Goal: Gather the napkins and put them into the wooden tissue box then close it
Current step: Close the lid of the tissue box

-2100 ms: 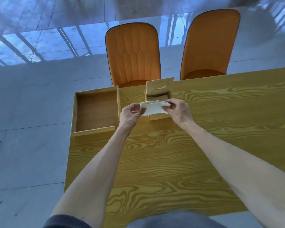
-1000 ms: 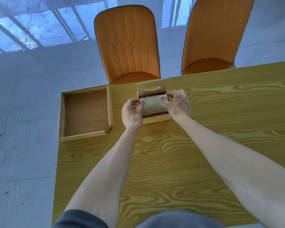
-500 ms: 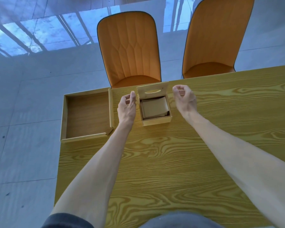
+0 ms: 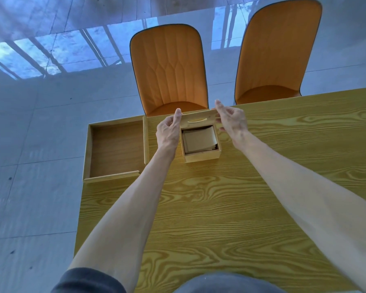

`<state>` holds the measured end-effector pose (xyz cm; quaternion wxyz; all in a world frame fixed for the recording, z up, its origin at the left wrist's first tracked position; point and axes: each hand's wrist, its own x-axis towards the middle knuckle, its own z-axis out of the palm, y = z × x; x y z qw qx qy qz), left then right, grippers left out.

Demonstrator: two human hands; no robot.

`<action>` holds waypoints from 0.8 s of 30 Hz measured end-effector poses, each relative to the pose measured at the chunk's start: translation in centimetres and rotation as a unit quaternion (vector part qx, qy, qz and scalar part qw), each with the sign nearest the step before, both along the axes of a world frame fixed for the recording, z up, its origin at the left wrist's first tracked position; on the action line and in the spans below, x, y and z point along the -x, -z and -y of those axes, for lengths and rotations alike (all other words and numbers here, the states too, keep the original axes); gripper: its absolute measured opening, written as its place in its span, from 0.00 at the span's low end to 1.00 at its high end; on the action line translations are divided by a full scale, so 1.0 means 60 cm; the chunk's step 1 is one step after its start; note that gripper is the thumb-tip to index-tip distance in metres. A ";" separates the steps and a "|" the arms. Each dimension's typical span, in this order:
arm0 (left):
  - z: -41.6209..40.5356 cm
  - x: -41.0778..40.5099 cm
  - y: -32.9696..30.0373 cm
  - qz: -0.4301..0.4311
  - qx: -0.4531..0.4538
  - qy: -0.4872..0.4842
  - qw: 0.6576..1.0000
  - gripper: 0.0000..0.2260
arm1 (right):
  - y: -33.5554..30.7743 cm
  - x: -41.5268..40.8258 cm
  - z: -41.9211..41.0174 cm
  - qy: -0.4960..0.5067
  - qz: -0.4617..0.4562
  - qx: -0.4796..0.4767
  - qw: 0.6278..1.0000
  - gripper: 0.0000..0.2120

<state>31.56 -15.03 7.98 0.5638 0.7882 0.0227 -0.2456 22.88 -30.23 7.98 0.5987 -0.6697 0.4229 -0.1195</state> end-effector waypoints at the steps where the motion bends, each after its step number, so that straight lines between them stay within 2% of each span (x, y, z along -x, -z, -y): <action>1: -0.003 0.002 0.000 -0.004 0.001 0.002 1.000 0.21 | 0.000 0.004 -0.002 -0.006 0.002 -0.004 1.000 0.32; 4: -0.016 0.014 0.001 -0.016 0.004 0.011 1.000 0.22 | -0.001 0.019 -0.008 -0.024 -0.001 0.007 1.000 0.18; 5: -0.021 0.018 0.002 -0.018 0.003 0.015 1.000 0.23 | 0.000 0.024 -0.010 -0.031 0.001 0.011 0.999 0.17; 11: -0.048 0.046 0.015 -0.009 -0.005 0.039 0.999 0.26 | 0.017 0.062 -0.022 -0.042 0.007 0.024 0.999 0.23; 16: -0.072 0.068 0.045 -0.024 -0.026 0.072 0.997 0.31 | 0.040 0.091 -0.038 -0.053 -0.028 0.009 0.998 0.31; 21: -0.085 0.086 0.072 -0.044 -0.040 0.082 0.995 0.32 | 0.066 0.108 -0.051 -0.066 -0.066 -0.016 0.996 0.33; 24: -0.085 0.087 0.080 -0.054 -0.048 0.079 0.994 0.29 | 0.078 0.110 -0.055 -0.064 -0.077 -0.014 0.995 0.30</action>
